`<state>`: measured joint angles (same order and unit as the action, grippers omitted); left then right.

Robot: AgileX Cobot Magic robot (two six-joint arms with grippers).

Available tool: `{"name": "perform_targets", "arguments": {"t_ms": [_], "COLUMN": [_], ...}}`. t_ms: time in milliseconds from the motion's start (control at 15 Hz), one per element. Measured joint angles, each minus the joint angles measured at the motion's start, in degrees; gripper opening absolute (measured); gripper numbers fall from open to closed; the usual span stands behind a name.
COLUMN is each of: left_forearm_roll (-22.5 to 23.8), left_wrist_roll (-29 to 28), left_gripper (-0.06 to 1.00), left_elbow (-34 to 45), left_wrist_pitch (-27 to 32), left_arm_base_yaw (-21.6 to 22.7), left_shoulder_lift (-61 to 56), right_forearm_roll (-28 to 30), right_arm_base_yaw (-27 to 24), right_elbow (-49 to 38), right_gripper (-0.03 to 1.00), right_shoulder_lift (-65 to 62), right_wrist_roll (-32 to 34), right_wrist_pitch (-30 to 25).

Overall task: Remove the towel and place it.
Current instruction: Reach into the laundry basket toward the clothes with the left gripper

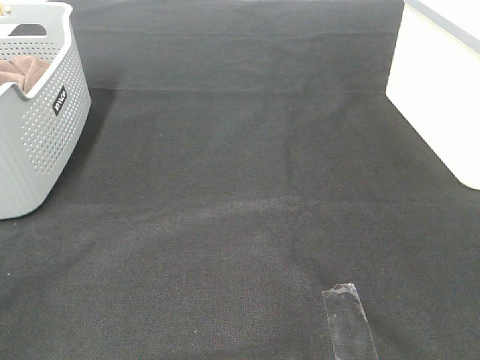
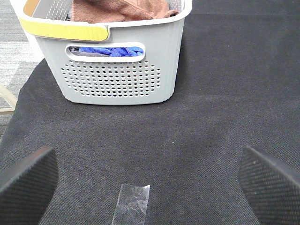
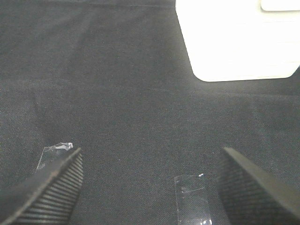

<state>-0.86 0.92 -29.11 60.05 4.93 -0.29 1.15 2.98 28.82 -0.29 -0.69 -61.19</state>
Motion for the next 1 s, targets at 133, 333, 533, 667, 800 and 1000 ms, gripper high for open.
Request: {"name": "perform_targets", "arguments": {"t_ms": [133,333,533,667,800,1000], "left_forearm_roll": [0.0,0.0,0.0,0.0,0.0,0.0], "left_wrist_roll": [0.0,0.0,0.0,0.0,0.0,0.0], "left_gripper": [0.99,0.99,0.99,0.99,0.99,0.99], "left_elbow": [0.0,0.0,0.0,0.0,0.0,0.0], "left_wrist_pitch": [0.0,0.0,0.0,0.0,0.0,0.0], "left_arm_base_yaw": [0.0,0.0,0.0,0.0,0.0,0.0], "left_shoulder_lift": [0.0,0.0,0.0,0.0,0.0,0.0], "right_forearm_roll": [0.0,0.0,0.0,0.0,0.0,0.0], "right_arm_base_yaw": [0.0,0.0,0.0,0.0,0.0,0.0], "right_elbow": [0.0,0.0,0.0,0.0,0.0,0.0], "right_gripper": [0.76,0.76,0.76,0.76,0.76,0.76], "right_shoulder_lift": [0.0,0.0,0.0,0.0,0.0,0.0], "right_wrist_roll": [0.0,0.0,0.0,0.0,0.0,0.0], "right_wrist_pitch": [0.0,0.0,0.0,0.0,0.0,0.0]}}
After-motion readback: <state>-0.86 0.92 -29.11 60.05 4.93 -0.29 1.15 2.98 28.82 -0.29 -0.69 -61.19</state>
